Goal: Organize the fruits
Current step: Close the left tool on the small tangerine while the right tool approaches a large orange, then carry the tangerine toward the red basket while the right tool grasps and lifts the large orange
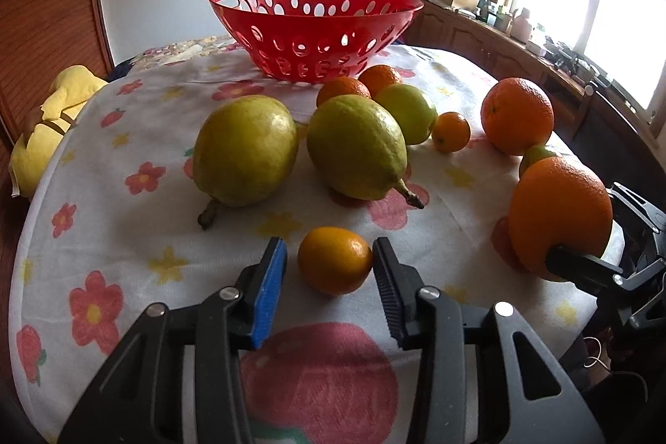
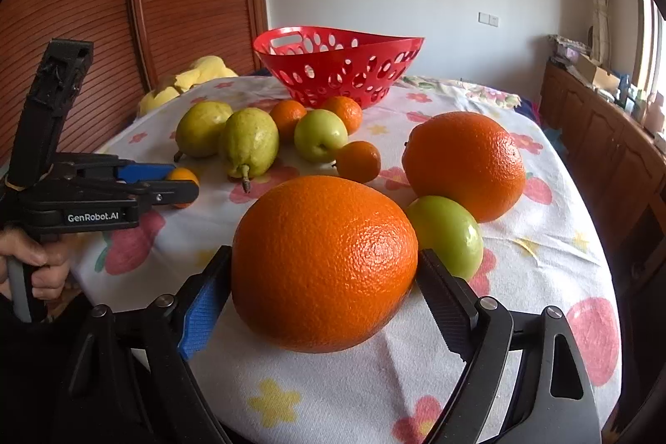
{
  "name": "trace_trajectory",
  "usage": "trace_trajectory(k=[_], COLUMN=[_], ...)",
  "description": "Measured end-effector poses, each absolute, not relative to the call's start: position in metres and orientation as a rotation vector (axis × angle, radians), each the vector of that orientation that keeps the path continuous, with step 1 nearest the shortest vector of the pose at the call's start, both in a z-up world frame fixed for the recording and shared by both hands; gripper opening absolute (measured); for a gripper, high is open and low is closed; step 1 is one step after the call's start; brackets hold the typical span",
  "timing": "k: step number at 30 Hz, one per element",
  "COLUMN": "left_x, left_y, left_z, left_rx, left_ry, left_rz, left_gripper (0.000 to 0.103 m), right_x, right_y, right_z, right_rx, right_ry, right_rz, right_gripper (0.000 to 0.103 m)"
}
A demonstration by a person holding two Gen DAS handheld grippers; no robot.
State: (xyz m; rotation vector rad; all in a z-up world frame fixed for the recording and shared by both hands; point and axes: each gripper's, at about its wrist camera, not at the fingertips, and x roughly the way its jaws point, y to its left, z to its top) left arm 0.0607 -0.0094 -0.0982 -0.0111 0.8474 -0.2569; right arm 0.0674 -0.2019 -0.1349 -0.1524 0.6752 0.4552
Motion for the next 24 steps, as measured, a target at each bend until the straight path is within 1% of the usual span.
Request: trace_trajectory(k=[3, 4, 5, 6, 15, 24], left_x=[0.063, 0.063, 0.062, 0.061, 0.056, 0.046], left_y=[-0.011, -0.011, -0.012, -0.012, -0.009, -0.009], left_z=[-0.1, -0.099, -0.099, -0.099, -0.09, -0.063], left_rx=[-0.008, -0.006, -0.007, -0.001, -0.009, 0.001], left_ry=[0.852, 0.85, 0.847, 0.845, 0.814, 0.744], left_rz=[-0.265, -0.268, -0.275, -0.269, -0.272, -0.271], left_gripper=[0.041, 0.039, 0.035, 0.035, 0.034, 0.034], right_x=[0.067, 0.067, 0.066, 0.066, 0.073, 0.077], right_y=[-0.2, -0.198, -0.196, -0.195, -0.19, -0.182], right_z=[-0.135, -0.135, -0.136, -0.136, -0.137, -0.136], right_rx=[-0.143, -0.146, -0.149, -0.151, -0.174, -0.205], right_ry=[0.683, 0.683, 0.682, 0.682, 0.683, 0.688], right_rz=[0.478, 0.483, 0.49, 0.495, 0.51, 0.505], right_gripper=[0.088, 0.088, 0.088, 0.088, 0.09, 0.089])
